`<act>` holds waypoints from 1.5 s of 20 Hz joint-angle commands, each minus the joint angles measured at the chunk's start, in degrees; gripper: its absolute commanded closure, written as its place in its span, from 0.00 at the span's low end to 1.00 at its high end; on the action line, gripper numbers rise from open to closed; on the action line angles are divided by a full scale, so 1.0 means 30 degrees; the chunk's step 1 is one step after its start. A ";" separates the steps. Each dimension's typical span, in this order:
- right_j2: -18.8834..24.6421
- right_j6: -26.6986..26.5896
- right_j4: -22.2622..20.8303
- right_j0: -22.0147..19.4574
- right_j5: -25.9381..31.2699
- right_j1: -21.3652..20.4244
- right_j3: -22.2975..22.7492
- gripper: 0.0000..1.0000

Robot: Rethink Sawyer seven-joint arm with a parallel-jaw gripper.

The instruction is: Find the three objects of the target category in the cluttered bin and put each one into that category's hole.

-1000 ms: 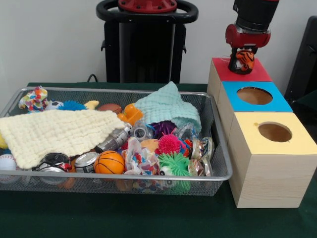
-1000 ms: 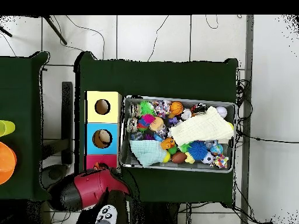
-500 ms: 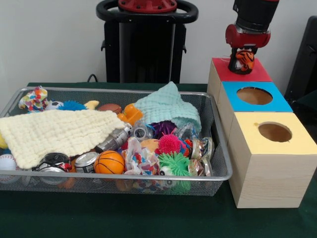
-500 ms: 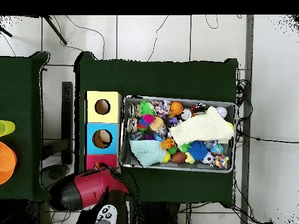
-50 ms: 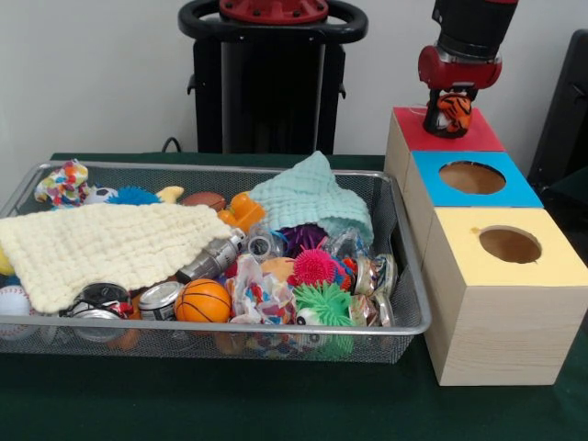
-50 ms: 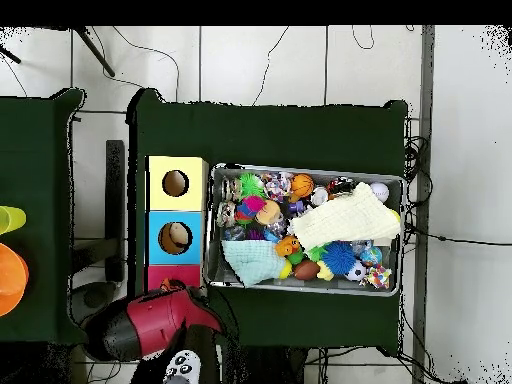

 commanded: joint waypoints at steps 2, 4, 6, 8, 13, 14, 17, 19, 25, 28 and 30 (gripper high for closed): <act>0.0123 0.1780 -0.0802 -0.0265 0.0956 0.1381 0.0103 0.00; 0.0073 0.1839 -0.0855 -0.0253 0.0709 0.1495 0.0051 0.00; -0.0019 0.1919 -0.0929 -0.0206 0.0454 0.1635 -0.0046 0.00; -0.0358 0.2328 -0.0980 0.0060 -0.0043 0.1879 -0.0213 0.00; -0.1831 0.3420 -0.1485 0.1439 -0.1799 0.2884 -0.1173 0.00; -0.2169 0.3615 -0.1468 0.1715 -0.2106 0.2998 -0.1314 0.00; -0.2484 0.2946 -0.1656 0.2052 -0.2426 0.2995 -0.1613 0.00; -0.2679 0.2944 -0.1513 0.2202 -0.2769 0.3130 -0.1597 0.00; -0.2971 0.2861 -0.0981 0.2135 -0.3354 0.3238 -0.1517 0.00; -0.3016 0.2860 -0.0868 0.2152 -0.3479 0.3292 -0.1439 0.00; -0.2968 0.3047 -0.0660 0.2091 -0.3574 0.3315 -0.1316 0.00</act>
